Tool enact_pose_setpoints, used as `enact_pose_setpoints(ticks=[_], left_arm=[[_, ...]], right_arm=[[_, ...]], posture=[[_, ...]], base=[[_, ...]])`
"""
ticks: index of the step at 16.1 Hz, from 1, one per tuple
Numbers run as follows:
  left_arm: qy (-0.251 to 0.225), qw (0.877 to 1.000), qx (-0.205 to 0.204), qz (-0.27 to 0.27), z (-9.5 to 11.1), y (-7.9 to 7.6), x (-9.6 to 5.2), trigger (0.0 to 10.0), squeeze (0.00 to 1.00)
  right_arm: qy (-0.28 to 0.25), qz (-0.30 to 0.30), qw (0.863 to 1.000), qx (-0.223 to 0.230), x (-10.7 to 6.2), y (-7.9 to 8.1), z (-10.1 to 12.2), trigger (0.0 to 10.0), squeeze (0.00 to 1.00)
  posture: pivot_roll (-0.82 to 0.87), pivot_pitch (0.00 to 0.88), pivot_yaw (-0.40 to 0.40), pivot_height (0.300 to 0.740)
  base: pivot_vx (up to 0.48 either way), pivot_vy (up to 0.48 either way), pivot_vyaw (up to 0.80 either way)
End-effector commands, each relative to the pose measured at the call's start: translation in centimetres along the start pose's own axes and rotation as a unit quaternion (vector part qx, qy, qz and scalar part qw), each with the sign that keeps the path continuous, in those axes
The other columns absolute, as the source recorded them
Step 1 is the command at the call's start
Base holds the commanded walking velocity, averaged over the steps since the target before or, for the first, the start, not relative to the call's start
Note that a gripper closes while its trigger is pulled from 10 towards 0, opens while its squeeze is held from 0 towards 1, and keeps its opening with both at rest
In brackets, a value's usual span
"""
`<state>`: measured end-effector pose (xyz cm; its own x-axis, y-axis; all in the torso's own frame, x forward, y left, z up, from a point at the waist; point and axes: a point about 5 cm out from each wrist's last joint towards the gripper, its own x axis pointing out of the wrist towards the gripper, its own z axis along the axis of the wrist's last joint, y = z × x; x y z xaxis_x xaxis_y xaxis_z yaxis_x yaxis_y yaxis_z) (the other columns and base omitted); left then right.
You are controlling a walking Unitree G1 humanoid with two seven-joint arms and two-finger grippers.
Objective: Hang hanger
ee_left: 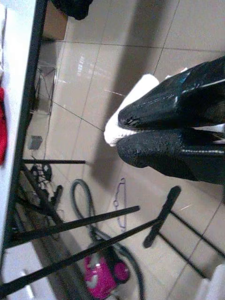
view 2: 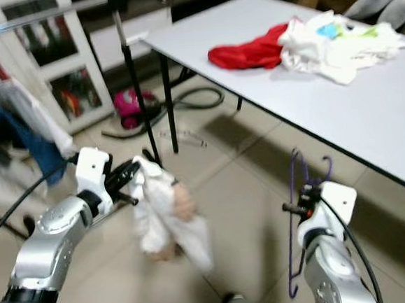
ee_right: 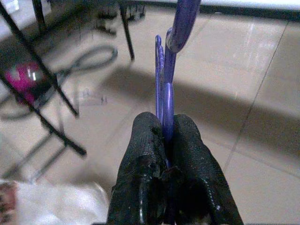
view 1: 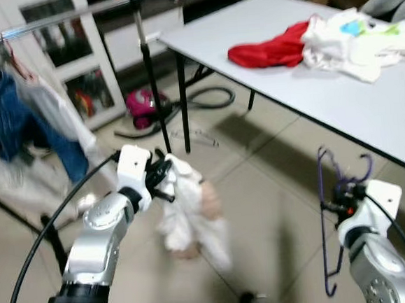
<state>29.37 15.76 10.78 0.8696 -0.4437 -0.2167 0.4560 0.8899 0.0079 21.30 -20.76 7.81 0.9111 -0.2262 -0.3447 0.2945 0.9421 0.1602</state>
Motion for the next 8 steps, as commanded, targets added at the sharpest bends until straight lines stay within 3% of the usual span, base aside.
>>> enact_pose_setpoints(ticks=[1,3,8], left_arm=[[0.005,1.000,0.001,0.011,-0.04,0.72,-0.31,10.0,0.00],[0.005,1.000,-0.003,0.013,-0.06,0.78,-0.21,10.0,0.00],[0.000,1.000,-0.007,0.020,-0.03,0.93,-0.04,10.0,0.00]], right_arm=[[-0.004,0.005,1.000,0.007,-0.15,0.51,0.06,10.0,0.00],[-0.010,0.010,0.999,0.035,-0.15,0.78,0.36,10.0,0.00],[-0.011,0.004,1.000,-0.002,0.32,0.97,0.60,10.0,0.00]], posture=[[-0.01,0.000,0.037,0.740],[-0.01,0.000,0.040,0.740],[-0.01,0.000,0.031,0.740]], base=[[0.000,0.428,-0.80],[0.000,0.431,-0.80],[0.000,0.429,-0.79]])
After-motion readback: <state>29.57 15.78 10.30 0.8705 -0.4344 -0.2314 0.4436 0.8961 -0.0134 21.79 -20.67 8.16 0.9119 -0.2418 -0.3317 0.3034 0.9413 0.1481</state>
